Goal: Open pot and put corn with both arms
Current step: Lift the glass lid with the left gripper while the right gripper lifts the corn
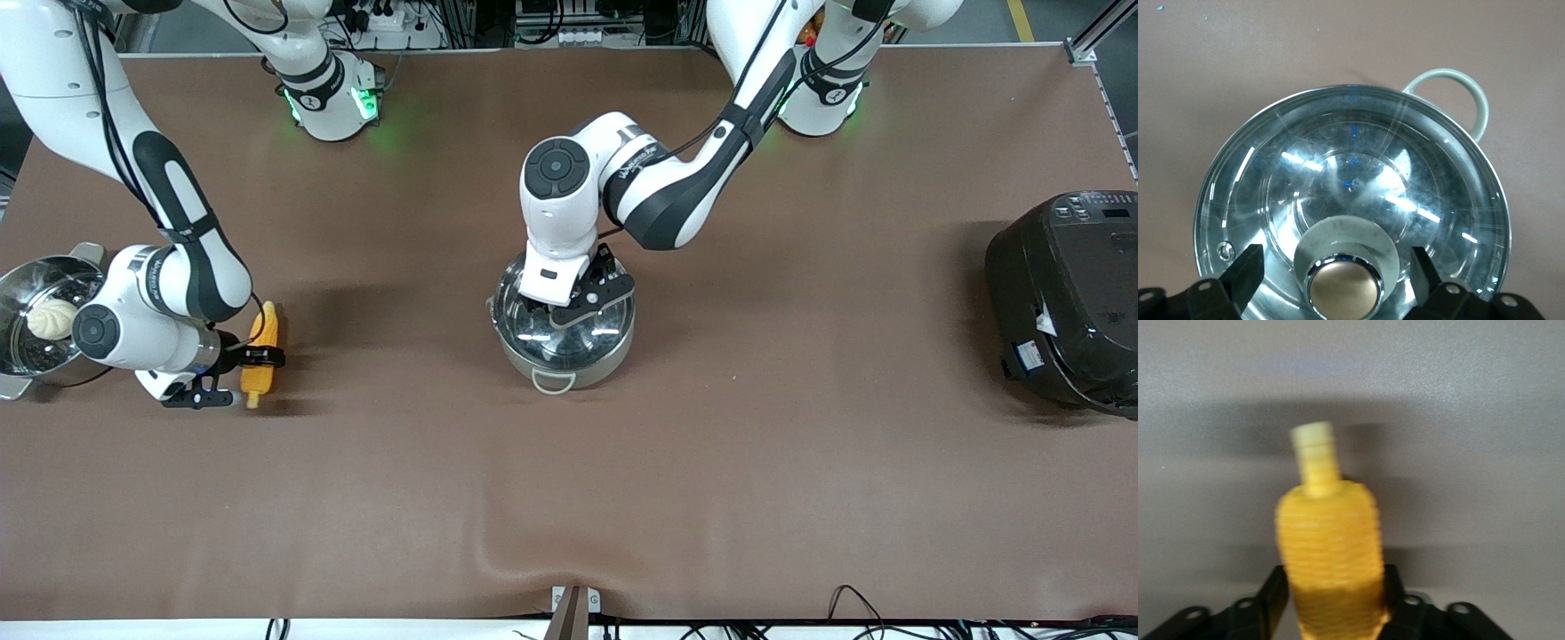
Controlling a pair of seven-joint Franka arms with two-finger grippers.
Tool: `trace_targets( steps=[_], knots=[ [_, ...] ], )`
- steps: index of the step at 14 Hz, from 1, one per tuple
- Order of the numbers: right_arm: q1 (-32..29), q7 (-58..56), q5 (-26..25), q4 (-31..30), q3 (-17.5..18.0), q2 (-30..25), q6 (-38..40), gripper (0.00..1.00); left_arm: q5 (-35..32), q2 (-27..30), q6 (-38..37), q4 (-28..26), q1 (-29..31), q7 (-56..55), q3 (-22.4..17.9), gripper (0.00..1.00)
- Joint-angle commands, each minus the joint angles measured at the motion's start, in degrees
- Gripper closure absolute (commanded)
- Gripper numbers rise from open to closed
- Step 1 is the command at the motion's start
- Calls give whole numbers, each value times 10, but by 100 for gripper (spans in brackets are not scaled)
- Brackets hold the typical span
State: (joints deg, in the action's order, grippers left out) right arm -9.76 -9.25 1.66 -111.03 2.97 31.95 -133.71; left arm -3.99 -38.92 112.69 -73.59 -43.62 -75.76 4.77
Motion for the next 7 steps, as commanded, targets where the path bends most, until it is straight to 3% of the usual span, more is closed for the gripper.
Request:
trace_targets(
  steps=[1, 3, 7],
  knots=[
    [-3, -22, -1, -7, 5, -14, 4, 89, 3, -10, 3, 13, -6, -10, -5, 27],
    [4, -24, -1, 8, 6, -30, 41, 89, 4, -10, 3, 13, -6, -11, -4, 29],
    [64, -9, 1, 128, 8, -52, 259, 91, 5, -9, 3, 13, -6, -18, -2, 28]
  ],
)
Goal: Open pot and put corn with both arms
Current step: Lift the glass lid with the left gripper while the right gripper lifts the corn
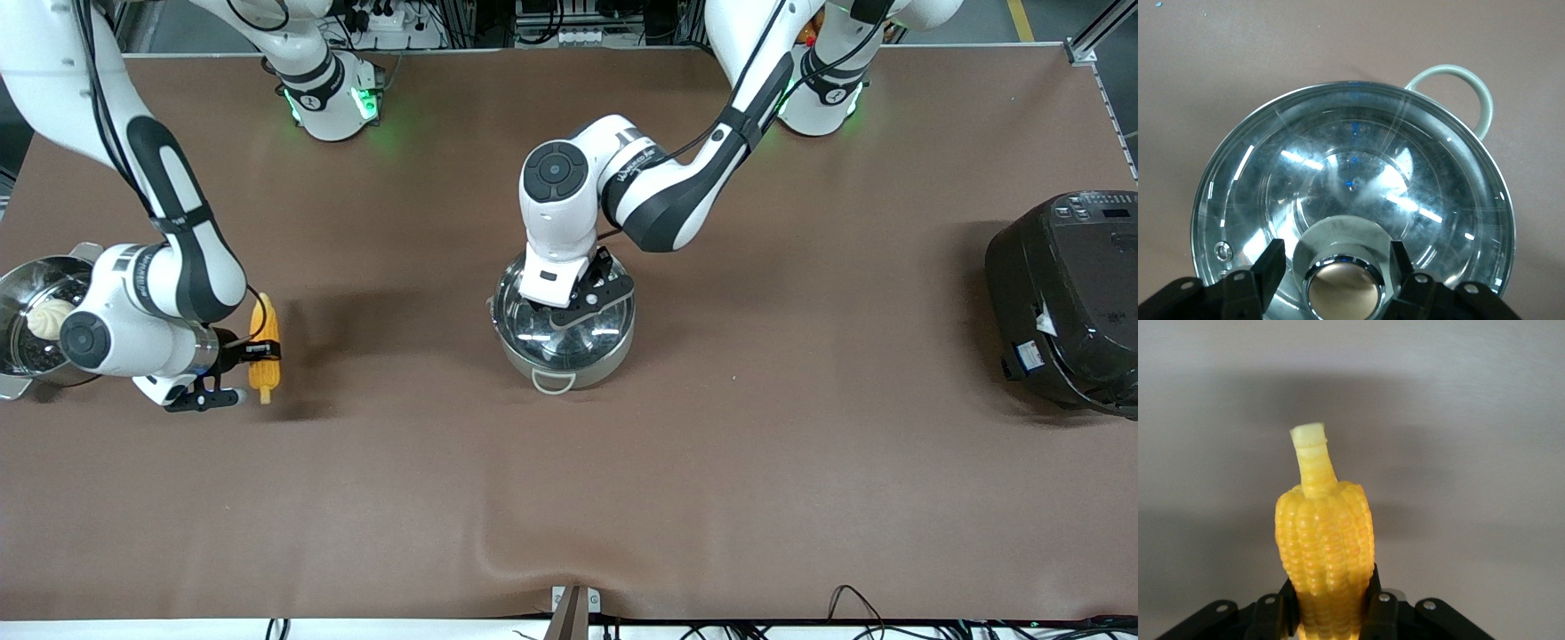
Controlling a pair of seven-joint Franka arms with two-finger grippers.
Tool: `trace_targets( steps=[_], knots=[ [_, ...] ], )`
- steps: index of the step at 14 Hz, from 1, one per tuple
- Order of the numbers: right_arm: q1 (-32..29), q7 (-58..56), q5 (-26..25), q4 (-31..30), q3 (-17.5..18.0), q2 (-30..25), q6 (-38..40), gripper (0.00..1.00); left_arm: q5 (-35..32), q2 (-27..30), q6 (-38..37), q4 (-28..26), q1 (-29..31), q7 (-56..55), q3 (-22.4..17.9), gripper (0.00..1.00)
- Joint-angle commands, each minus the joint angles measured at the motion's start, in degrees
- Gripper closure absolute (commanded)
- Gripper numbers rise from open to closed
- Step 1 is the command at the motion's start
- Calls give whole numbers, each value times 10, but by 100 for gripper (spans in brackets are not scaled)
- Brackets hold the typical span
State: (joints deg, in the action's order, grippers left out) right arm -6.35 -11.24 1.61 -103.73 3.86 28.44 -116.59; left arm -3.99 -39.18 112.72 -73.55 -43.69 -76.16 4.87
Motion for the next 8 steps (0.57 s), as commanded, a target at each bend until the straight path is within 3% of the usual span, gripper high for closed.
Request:
trace_targets(
  steps=[1, 4, 8],
  knots=[
    [41, 16, 5, 90, 0, -17, 134, 92, 5, -6, 1, 13, -5, -14, -3, 28],
    [84, 22, 10, 151, 0, -16, 201, 93, 5, -6, 2, 13, -6, -21, -2, 30],
    [124, 81, 13, 187, 3, -16, 220, 95, 5, -7, 2, 13, -10, -23, -2, 45]
  ],
)
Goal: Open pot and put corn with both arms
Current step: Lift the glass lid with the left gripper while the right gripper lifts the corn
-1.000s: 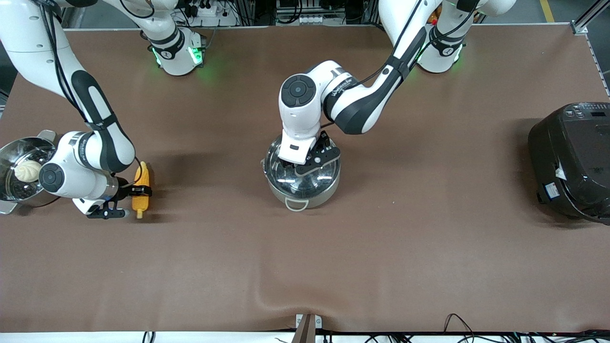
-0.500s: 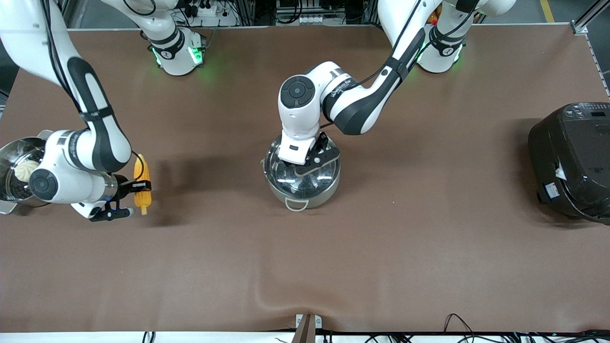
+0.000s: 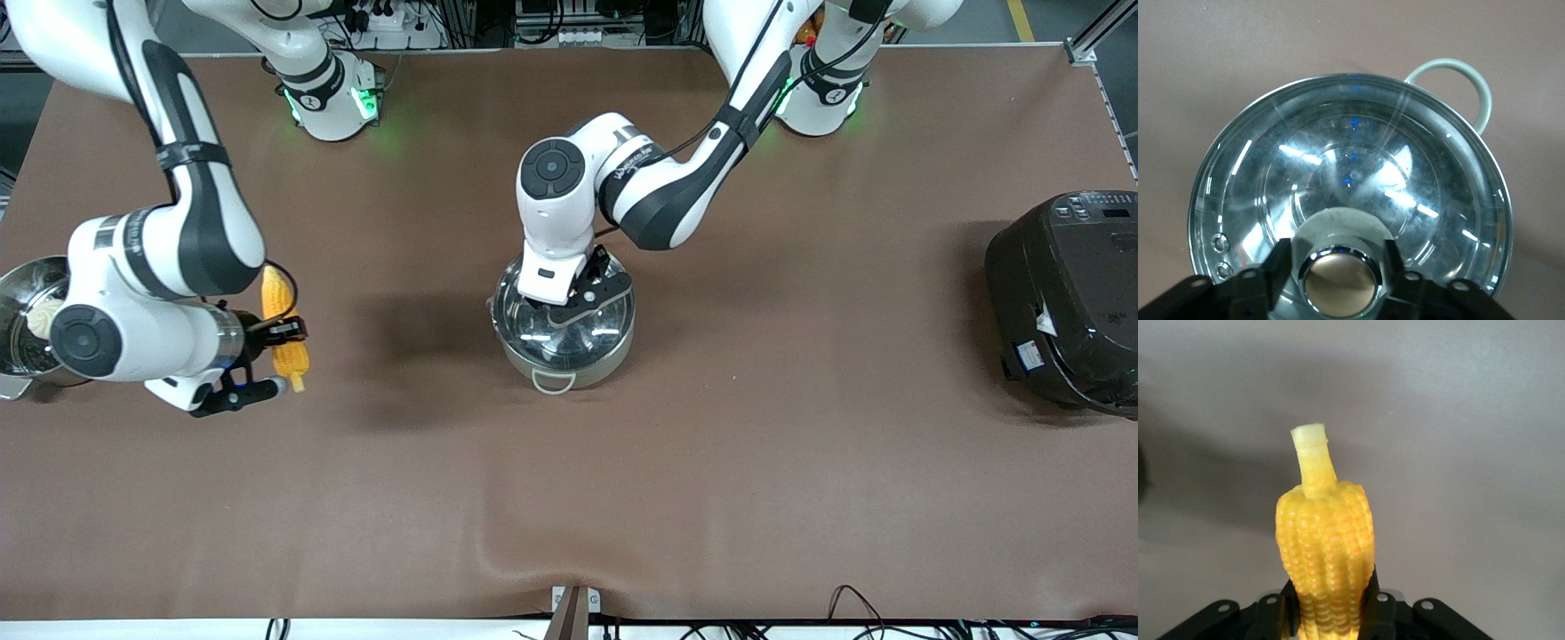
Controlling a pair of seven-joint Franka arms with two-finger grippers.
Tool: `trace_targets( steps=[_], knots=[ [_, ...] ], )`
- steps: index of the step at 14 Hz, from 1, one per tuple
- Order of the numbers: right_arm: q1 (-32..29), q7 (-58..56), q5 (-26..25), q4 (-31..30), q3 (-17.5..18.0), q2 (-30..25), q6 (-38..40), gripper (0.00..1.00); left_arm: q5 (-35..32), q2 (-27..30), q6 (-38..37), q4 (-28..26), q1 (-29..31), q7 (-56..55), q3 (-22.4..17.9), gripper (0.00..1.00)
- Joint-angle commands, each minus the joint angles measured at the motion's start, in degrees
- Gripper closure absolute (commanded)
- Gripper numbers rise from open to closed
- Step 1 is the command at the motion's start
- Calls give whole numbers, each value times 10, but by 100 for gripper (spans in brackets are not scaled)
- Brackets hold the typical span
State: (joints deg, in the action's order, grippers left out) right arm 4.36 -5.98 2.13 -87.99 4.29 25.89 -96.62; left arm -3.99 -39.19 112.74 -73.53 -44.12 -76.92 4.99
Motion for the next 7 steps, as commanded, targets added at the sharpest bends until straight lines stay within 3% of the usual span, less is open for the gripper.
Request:
trace_targets(
  steps=[1, 2, 6, 7],
  knots=[
    [29, 45, 8, 39, -2, 9, 27, 95, 5, -7, 2, 13, -7, -16, -3, 50],
    [37, 60, 8, 46, -2, 9, 32, 96, 5, -8, 2, 12, -8, -16, -3, 56],
    [43, 89, 36, 59, -2, 10, 35, 98, 4, -12, 2, 12, -8, -12, -4, 98],
    [36, 108, 56, 59, -3, 10, 35, 98, 4, -13, 2, 12, -9, -10, -4, 100]
  ],
)
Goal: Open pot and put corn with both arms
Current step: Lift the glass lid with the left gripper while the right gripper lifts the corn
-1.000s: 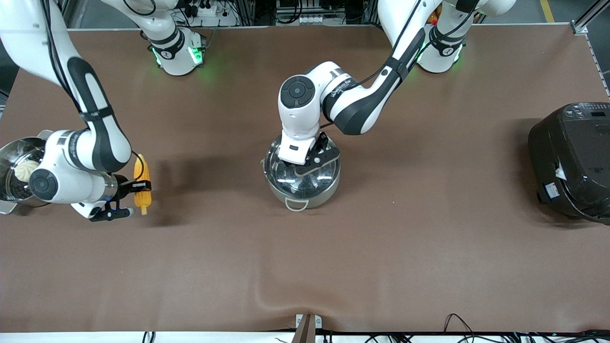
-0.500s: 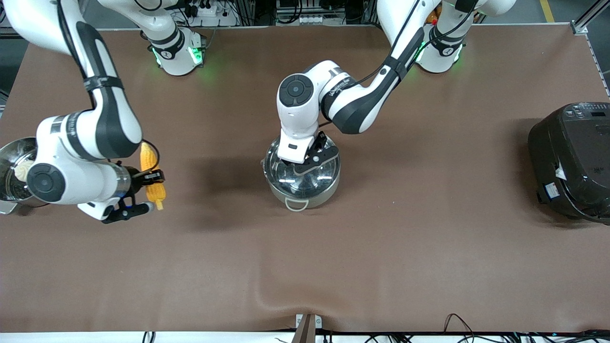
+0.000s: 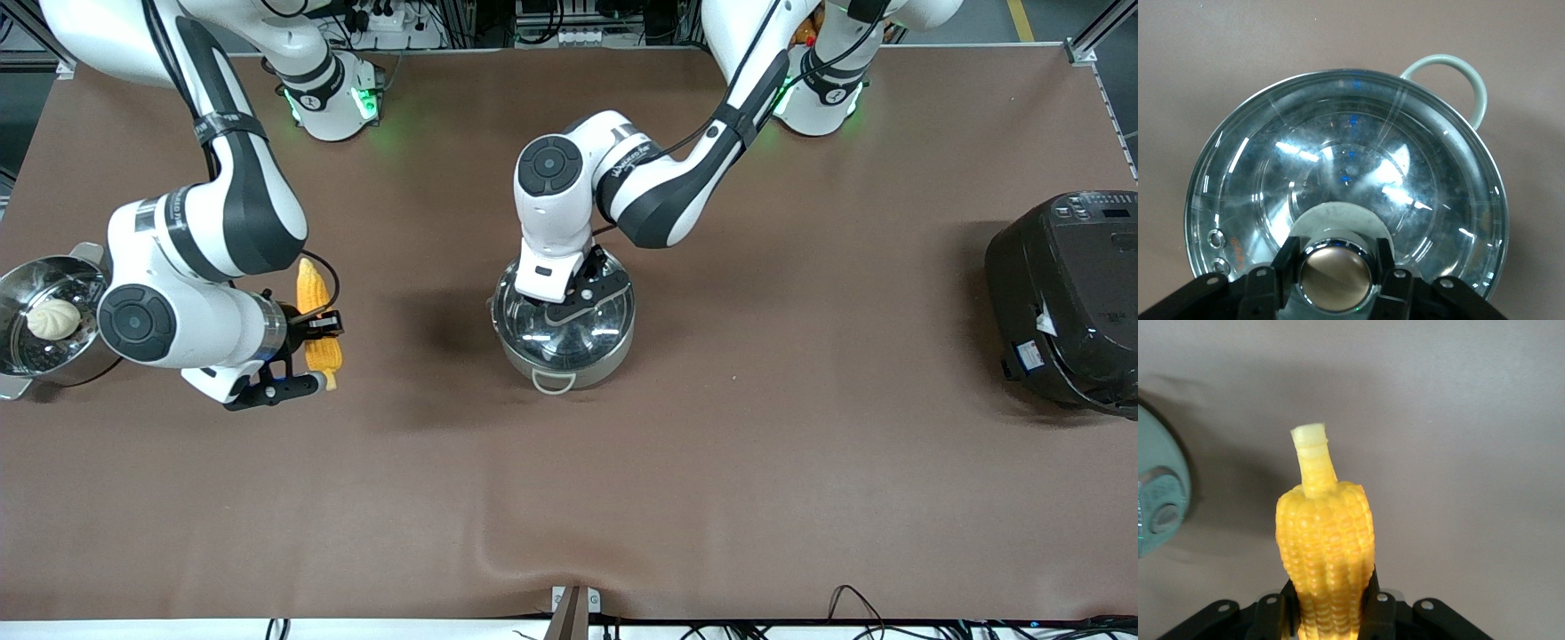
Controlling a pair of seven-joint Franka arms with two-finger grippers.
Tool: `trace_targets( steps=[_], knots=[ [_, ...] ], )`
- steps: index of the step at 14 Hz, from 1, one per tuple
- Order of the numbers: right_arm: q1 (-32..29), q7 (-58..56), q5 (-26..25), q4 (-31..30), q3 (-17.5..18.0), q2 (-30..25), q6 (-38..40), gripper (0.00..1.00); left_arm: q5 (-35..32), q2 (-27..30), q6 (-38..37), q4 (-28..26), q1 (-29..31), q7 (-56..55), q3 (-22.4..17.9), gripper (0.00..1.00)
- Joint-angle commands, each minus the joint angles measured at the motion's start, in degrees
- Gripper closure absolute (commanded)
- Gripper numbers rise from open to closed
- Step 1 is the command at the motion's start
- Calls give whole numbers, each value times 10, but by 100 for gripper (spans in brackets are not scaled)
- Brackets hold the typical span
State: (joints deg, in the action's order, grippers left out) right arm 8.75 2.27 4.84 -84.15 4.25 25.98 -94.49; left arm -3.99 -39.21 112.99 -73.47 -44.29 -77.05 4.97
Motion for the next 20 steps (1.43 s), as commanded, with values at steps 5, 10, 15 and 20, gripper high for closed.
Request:
trace_targets(
  steps=[5, 10, 15, 20],
  knots=[
    [-4, 105, 61, 41, -2, 10, 26, 99, -4, 34, -11, 3, -2, -6, -7, 100],
    [26, 161, 66, 51, -1, 14, 21, 100, -9, 136, -89, -18, 56, 82, -7, 100],
    [133, 226, 65, 80, -3, 34, 4, 100, -1, 220, -158, -77, 153, 282, -3, 100],
    [243, 226, 22, 121, -5, 109, -77, 100, 16, 308, -156, -213, 262, 456, -3, 100]
  ],
)
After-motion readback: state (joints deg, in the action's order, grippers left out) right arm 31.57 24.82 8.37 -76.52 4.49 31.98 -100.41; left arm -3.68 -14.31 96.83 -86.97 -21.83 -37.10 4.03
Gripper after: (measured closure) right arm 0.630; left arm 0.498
